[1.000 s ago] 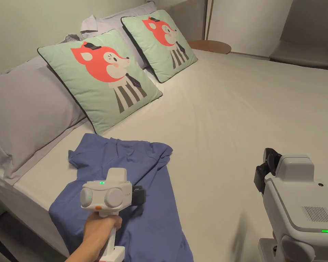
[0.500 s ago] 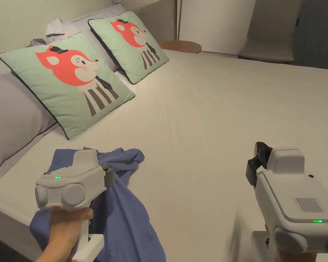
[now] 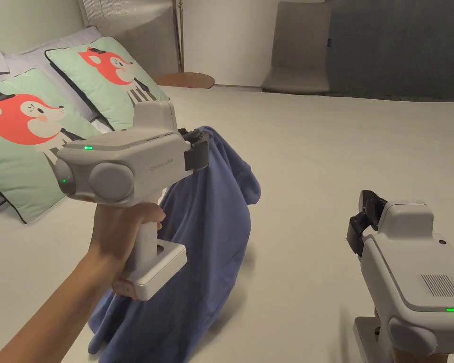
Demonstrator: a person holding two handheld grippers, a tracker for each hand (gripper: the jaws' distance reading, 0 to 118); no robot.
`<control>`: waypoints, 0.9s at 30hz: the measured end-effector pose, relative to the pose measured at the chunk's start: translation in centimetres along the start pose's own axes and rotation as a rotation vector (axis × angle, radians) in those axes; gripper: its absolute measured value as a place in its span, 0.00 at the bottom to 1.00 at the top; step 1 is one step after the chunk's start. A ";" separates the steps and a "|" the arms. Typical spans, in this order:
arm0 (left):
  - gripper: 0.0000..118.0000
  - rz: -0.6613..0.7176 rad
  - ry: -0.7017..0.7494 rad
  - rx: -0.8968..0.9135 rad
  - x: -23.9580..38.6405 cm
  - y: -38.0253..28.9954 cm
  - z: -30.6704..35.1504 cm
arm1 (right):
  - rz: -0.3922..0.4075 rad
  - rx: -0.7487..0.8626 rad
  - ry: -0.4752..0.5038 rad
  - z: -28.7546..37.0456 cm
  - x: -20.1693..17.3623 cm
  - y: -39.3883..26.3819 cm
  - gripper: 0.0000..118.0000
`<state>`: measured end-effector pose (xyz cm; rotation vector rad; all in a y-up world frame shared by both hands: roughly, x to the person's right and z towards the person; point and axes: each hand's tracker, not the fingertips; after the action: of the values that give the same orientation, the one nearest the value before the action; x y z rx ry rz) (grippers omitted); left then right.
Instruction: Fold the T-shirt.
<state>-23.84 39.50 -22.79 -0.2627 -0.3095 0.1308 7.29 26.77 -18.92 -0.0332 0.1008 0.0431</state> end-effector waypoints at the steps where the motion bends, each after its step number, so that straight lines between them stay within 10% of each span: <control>1: 0.04 -0.015 -0.033 0.009 1.2 0.3 -0.5 | -0.001 0.001 -0.015 0.2 0.7 0.0 0.01; 16: 0.04 -0.046 -0.325 -0.273 13.2 -9.5 -11.9 | -0.009 -0.034 -0.235 4.4 9.8 -1.1 0.01; 27: 0.05 -0.054 -0.170 -0.677 11.1 -23.9 -17.1 | -0.018 -0.084 -0.231 4.8 9.1 -1.7 0.01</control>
<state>-5.82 14.42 -28.82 -0.9163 -0.5248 -0.0100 16.89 25.63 -15.00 -0.1131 -0.1323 0.0335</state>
